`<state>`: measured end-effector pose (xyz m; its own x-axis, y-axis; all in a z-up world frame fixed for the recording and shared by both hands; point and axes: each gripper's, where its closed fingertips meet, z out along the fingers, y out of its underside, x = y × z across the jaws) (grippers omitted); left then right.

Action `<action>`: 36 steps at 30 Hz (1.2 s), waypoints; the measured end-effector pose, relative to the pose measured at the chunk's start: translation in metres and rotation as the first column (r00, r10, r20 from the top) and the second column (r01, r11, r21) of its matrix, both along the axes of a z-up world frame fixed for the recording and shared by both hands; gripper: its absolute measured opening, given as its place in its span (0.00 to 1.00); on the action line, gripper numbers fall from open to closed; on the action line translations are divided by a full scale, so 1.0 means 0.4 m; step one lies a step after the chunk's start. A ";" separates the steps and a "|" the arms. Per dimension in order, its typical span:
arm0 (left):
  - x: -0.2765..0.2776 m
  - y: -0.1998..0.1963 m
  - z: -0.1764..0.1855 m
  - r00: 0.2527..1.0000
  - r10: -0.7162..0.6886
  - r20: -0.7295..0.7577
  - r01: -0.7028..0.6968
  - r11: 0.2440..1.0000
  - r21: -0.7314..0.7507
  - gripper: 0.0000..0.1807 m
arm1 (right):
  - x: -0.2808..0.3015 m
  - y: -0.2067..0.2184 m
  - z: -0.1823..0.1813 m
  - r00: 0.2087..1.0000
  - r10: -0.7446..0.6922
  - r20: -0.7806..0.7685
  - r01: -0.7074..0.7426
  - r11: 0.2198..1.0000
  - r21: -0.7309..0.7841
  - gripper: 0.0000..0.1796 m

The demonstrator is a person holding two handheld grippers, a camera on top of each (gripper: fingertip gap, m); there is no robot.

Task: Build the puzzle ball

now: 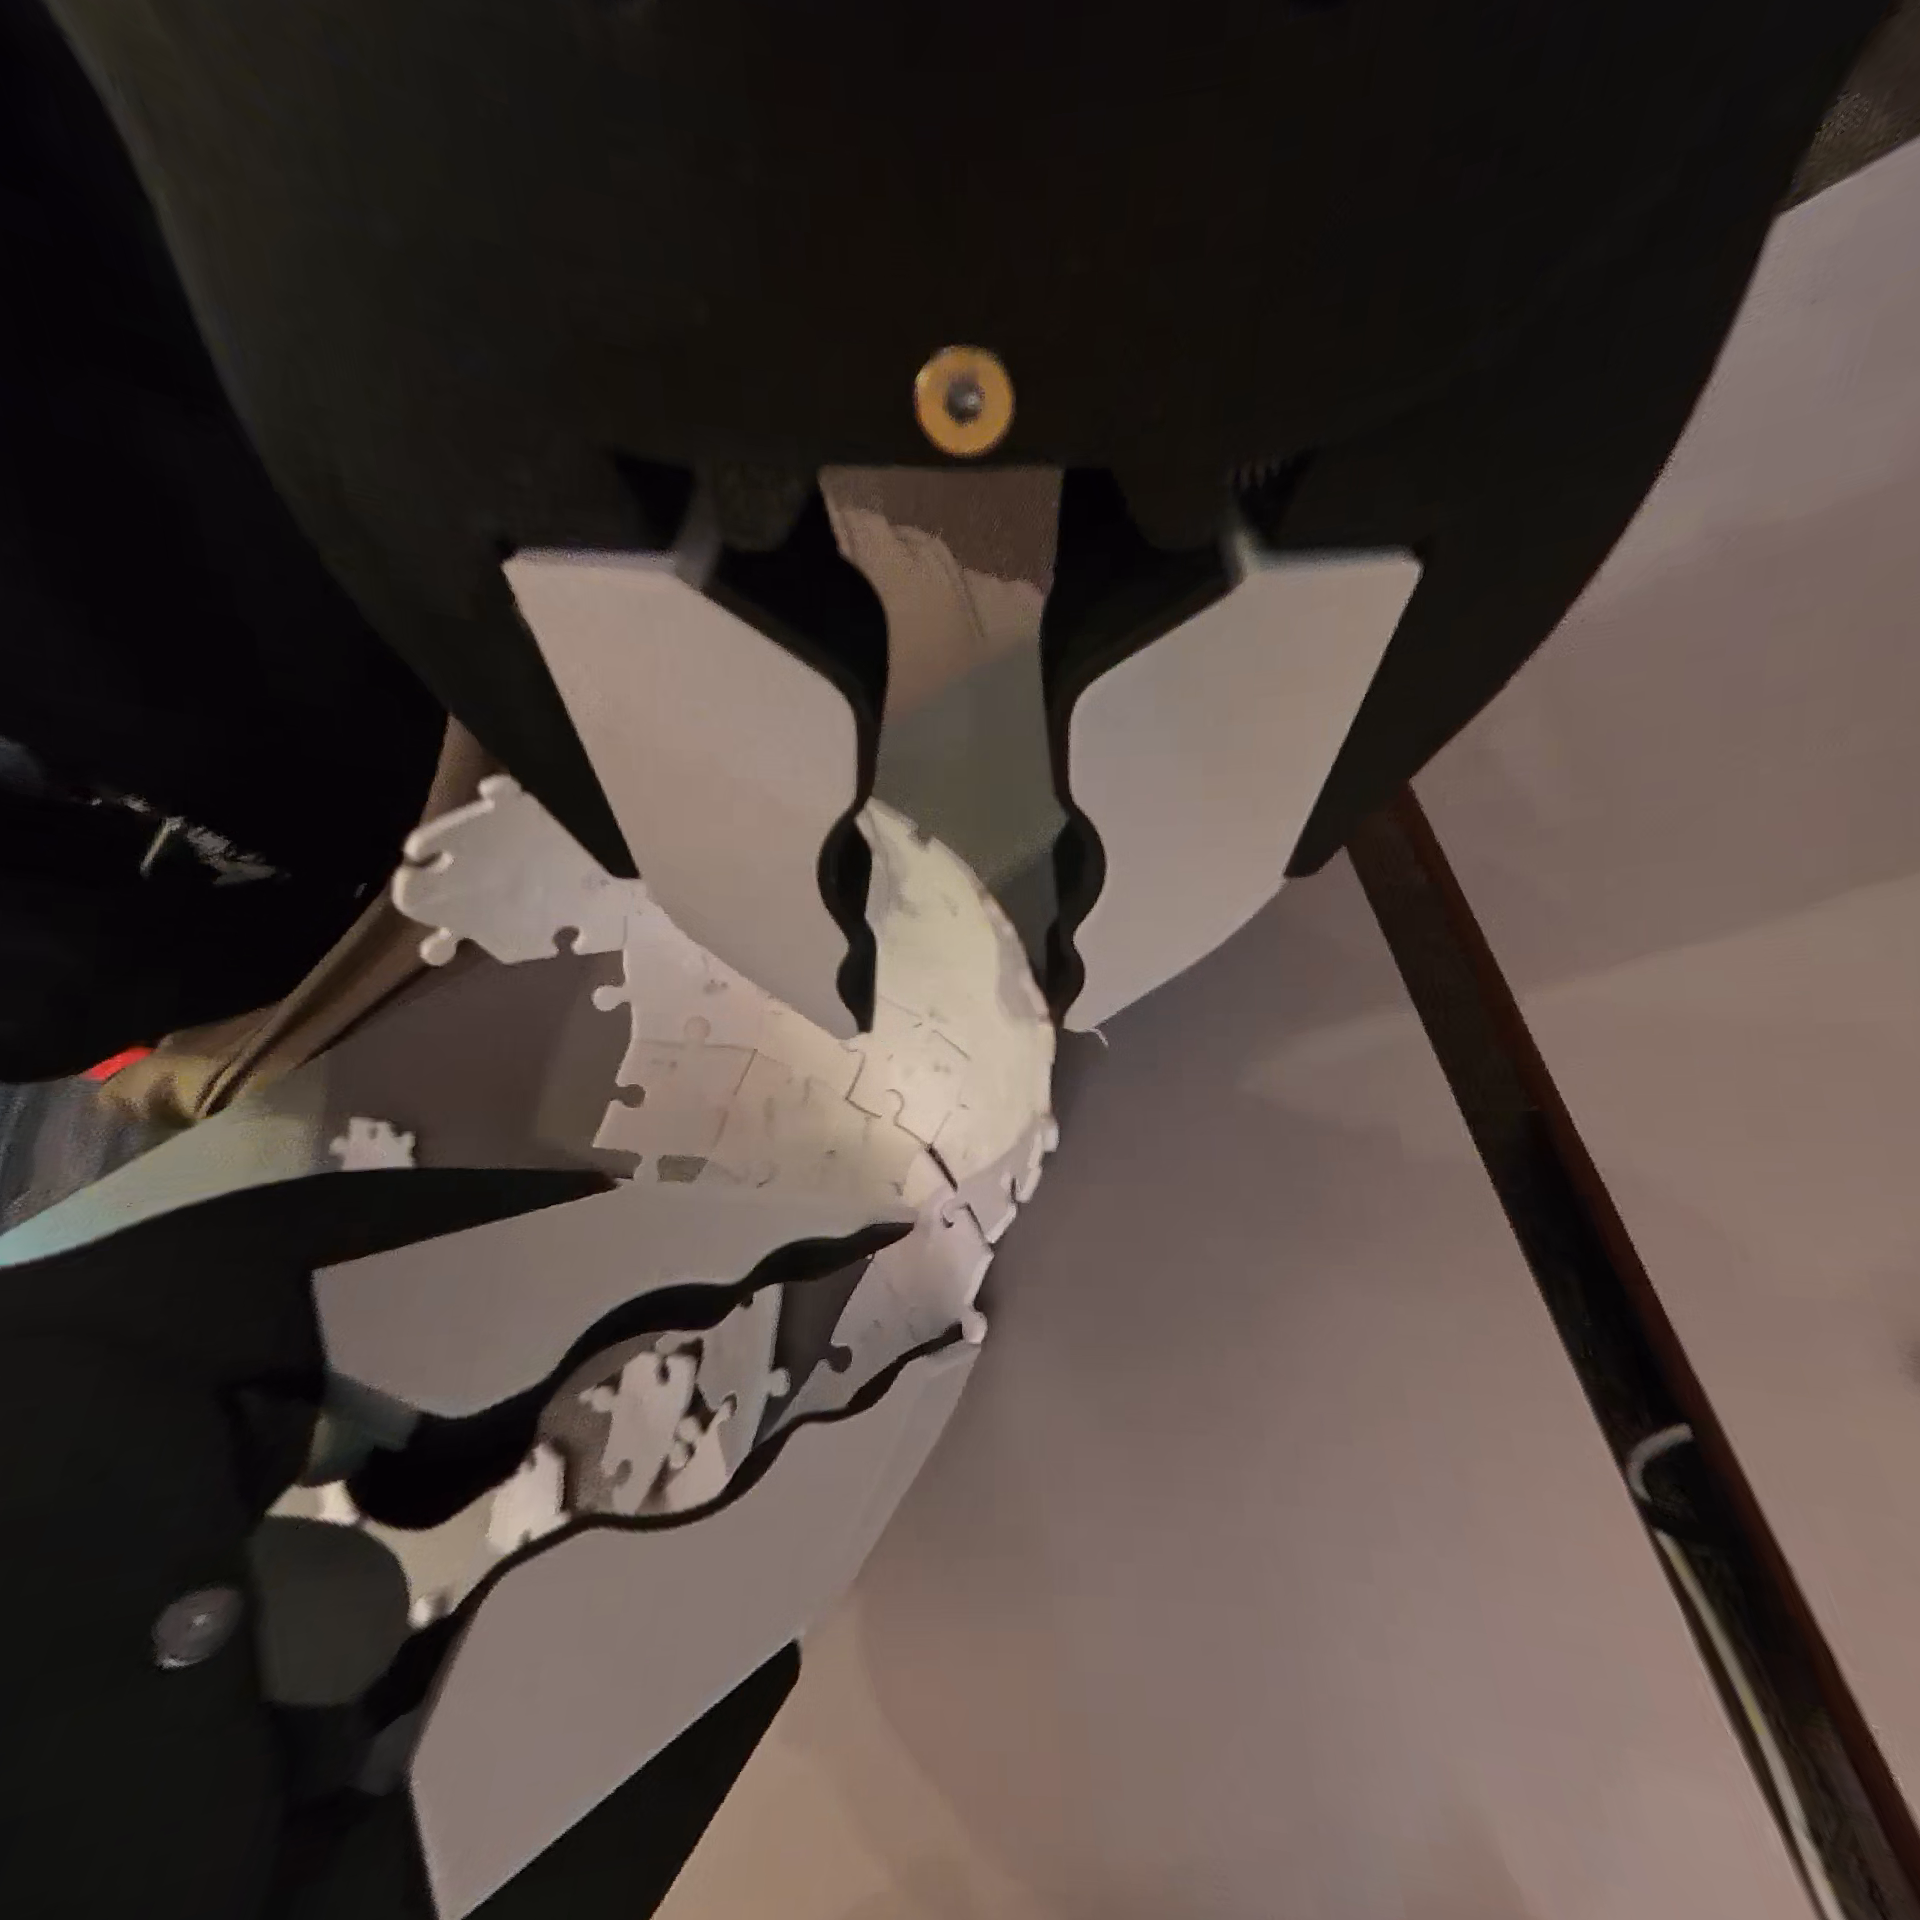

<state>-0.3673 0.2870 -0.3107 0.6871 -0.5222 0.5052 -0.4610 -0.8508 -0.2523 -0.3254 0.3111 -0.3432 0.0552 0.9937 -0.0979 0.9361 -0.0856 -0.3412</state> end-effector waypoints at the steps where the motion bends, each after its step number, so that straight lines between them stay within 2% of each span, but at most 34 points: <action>1: 0.000 -0.002 0.002 0.999 0.024 0.026 -0.024 1.000 0.006 0.17 | 0.000 0.000 0.000 1.000 0.008 0.005 -0.008 1.000 0.008 0.11; 8: 0.005 -0.014 -0.022 0.996 0.066 0.063 -0.063 0.997 -0.036 0.14 | -0.007 -0.004 0.001 0.998 0.062 0.022 -0.063 0.997 0.053 0.12; 20: 0.006 0.001 -0.021 0.997 0.048 0.060 -0.044 0.996 -0.073 0.09 | -0.014 -0.005 0.003 0.983 0.173 0.070 -0.179 0.978 0.107 0.12; 36: 0.009 0.000 -0.042 0.995 0.050 0.085 -0.039 0.992 -0.117 0.07 | -0.023 -0.012 0.002 0.950 0.287 0.120 -0.299 0.949 0.098 0.13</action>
